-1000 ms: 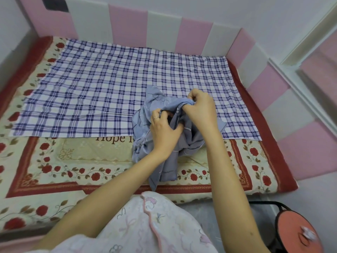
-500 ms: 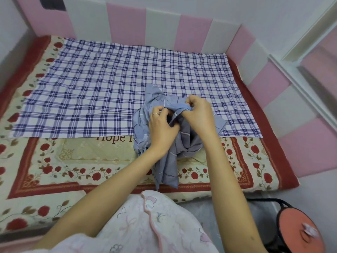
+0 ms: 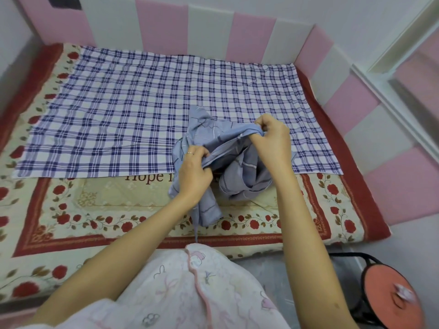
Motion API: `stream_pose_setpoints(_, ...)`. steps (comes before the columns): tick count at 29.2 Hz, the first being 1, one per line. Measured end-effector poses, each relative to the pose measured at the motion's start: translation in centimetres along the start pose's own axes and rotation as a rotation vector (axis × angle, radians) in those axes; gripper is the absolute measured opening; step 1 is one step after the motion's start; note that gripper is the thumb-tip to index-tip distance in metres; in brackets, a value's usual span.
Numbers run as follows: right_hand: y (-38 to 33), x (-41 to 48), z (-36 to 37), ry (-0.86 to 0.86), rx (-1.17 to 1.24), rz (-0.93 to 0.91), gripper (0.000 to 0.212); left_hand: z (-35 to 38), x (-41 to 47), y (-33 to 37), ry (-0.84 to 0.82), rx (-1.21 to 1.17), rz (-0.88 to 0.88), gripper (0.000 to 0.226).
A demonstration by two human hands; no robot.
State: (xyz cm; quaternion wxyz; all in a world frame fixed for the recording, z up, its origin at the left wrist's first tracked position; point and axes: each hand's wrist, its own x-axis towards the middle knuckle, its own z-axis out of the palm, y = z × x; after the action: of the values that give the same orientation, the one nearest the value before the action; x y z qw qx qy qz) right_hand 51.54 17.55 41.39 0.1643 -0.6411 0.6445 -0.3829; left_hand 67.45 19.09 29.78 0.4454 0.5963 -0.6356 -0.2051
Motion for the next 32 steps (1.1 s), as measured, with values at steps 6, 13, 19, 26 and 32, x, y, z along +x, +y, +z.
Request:
stream_pose_setpoints(6, 0.3, 0.3, 0.2, 0.008, 0.022, 0.001, 0.014, -0.7, -1.5, -1.6, 0.001, -0.001, 0.101, 0.016)
stream_pose_setpoints(13, 0.2, 1.1, -0.7, -0.059, 0.030, -0.005, 0.011, -3.1, 0.1, -2.1, 0.067, -0.096, 0.151, 0.008)
stream_pose_setpoints(19, -0.3, 1.4, -0.8, -0.073, 0.051, -0.024, 0.008, -3.1, 0.1, -2.1, -0.037, -0.066, 0.151, 0.028)
stream_pose_setpoints(26, -0.9, 1.6, -0.1, -0.047, 0.059, 0.009, 0.011, -0.1, -3.2, -3.2, -0.248, 0.305, 0.467, 0.045)
stream_pose_setpoints(32, -1.3, 1.2, 0.4, -0.041, 0.095, 0.023, 0.018, 2.8, -2.9, -1.5, -0.149, 0.270, -0.013, 0.052)
